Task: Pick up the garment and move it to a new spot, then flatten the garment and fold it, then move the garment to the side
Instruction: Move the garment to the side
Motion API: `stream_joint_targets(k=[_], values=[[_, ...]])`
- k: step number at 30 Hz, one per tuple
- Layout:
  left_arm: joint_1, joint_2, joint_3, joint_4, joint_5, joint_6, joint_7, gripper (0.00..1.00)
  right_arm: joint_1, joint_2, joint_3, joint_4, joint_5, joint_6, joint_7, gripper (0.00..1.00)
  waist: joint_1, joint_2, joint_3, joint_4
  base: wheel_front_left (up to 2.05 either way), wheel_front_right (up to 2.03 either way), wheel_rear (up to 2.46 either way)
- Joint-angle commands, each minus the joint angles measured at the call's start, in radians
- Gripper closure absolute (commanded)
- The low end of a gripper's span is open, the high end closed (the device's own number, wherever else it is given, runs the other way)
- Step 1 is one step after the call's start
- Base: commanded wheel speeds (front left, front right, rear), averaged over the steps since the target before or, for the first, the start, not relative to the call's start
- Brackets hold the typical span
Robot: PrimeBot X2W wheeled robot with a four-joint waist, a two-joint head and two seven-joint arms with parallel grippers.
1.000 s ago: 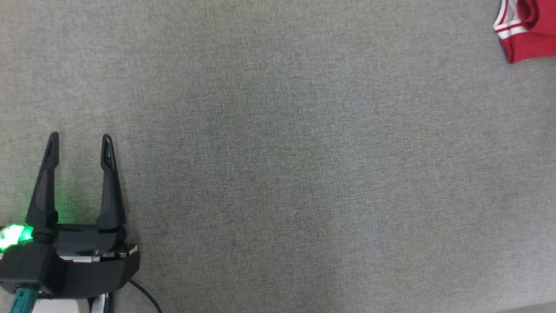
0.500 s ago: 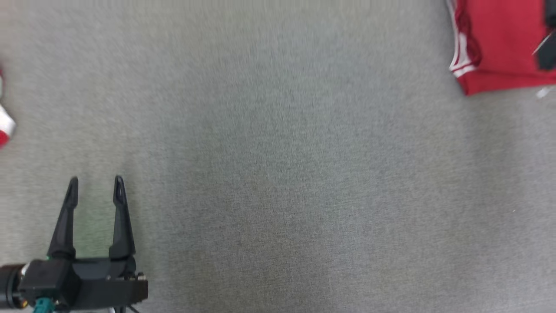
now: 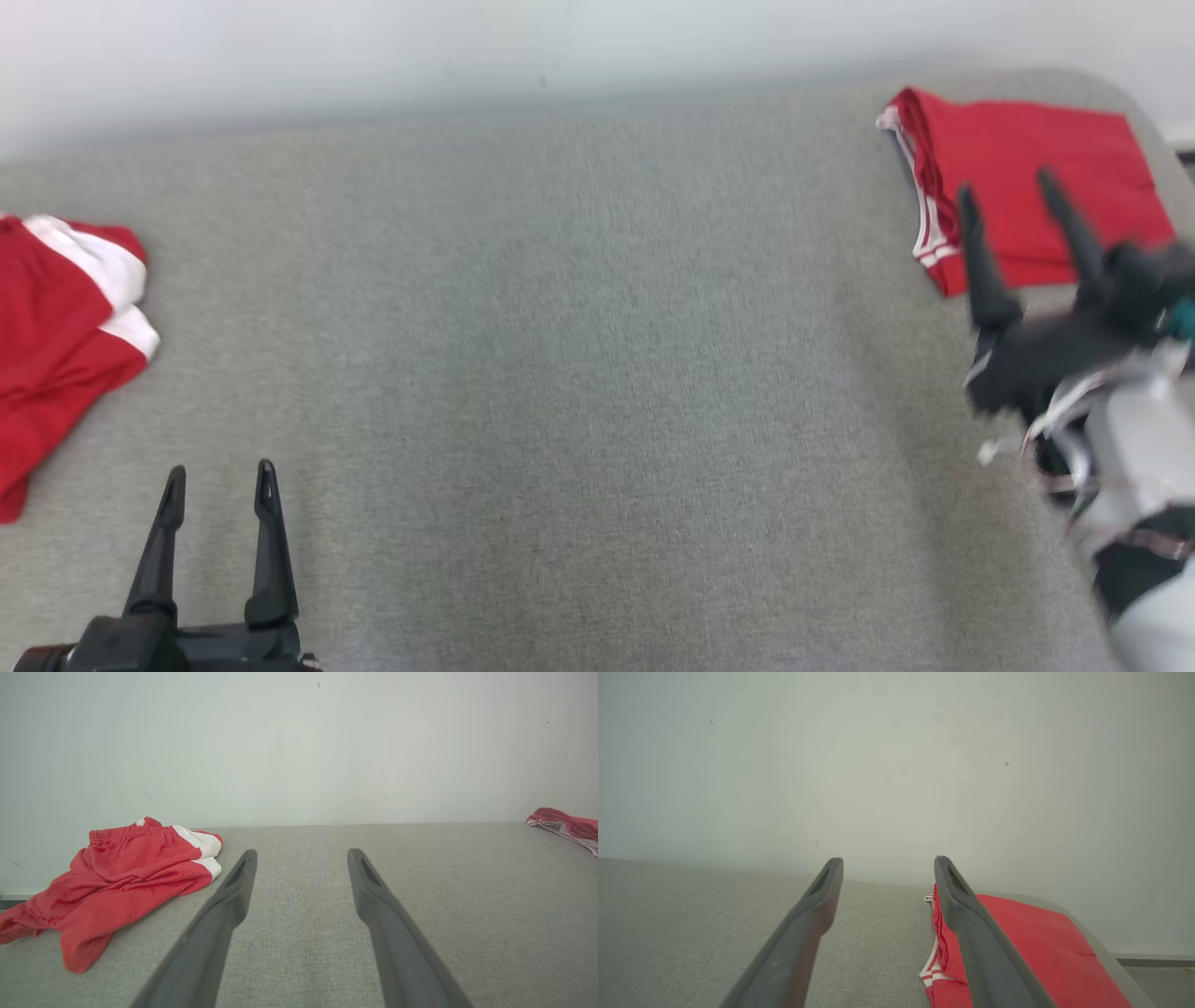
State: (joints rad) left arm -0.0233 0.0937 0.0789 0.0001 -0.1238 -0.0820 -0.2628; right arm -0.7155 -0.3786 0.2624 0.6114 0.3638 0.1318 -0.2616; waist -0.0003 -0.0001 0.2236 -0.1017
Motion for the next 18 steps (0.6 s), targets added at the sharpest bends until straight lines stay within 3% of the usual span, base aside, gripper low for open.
stream_joint_targets(k=[1, 5, 7, 18], values=[[0.019, -0.004, 0.003, 0.006, -0.008, -0.003, -0.003, 0.0, 0.074, 0.027, -0.028, -0.039, -0.017, -0.003, -0.004, 0.0, 0.0003, 0.0001, -0.064, 0.022, 0.0, 0.0, 0.0], [0.037, -0.008, 0.002, 0.013, -0.007, -0.003, -0.003, 0.0, 0.214, 0.063, -0.074, -0.13, -0.065, -0.003, -0.003, 0.0, 0.0003, 0.0001, -0.093, 0.029, 0.0, 0.0, 0.0], [0.051, -0.01, 0.007, 0.019, -0.011, -0.003, -0.003, 0.0, 0.317, 0.111, -0.114, -0.198, -0.063, -0.003, 0.013, 0.0, 0.0003, 0.0001, -0.113, 0.032, 0.0, 0.0, 0.0], [0.081, -0.016, 0.014, 0.042, -0.018, -0.01, -0.003, 0.0, 0.577, 0.199, -0.195, -0.414, -0.107, -0.003, 0.05, 0.0, 0.0003, 0.0001, -0.166, 0.038, 0.0, 0.0, 0.0]])
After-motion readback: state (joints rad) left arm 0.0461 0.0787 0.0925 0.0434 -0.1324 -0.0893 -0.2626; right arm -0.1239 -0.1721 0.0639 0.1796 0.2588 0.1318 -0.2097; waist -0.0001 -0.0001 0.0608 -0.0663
